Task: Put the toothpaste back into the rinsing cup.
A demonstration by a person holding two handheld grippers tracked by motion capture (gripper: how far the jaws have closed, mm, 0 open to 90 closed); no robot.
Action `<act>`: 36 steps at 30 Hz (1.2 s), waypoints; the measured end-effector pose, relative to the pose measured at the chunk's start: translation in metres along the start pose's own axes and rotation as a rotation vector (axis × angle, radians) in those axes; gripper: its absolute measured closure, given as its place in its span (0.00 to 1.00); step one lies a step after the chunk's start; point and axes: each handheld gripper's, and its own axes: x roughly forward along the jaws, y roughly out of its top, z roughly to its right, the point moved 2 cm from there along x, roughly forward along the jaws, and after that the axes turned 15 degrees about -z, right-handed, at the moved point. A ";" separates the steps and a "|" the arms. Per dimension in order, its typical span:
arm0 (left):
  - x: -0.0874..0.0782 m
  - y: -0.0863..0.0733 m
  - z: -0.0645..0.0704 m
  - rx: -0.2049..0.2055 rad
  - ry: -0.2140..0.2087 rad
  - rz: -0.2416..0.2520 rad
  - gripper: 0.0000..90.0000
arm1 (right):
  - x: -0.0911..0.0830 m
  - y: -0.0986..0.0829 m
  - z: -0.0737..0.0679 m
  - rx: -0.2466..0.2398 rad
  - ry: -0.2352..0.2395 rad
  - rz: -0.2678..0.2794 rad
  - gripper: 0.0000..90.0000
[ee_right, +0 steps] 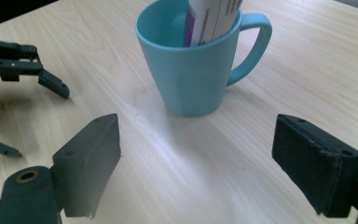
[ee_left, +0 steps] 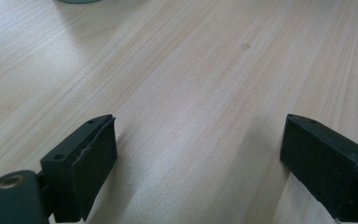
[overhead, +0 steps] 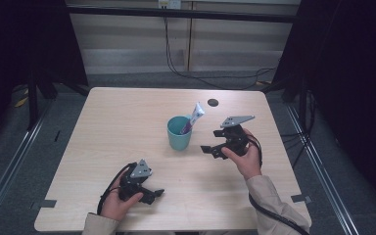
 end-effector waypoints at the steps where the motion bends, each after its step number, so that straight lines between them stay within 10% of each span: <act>1: 0.000 0.000 0.000 -0.001 0.000 0.000 0.12 | 0.000 -0.002 -0.001 -0.001 0.000 -0.002 0.17; 36: 0.000 0.000 0.000 -0.001 0.001 0.000 0.12 | -0.014 -0.062 0.003 0.011 -0.005 -0.042 0.16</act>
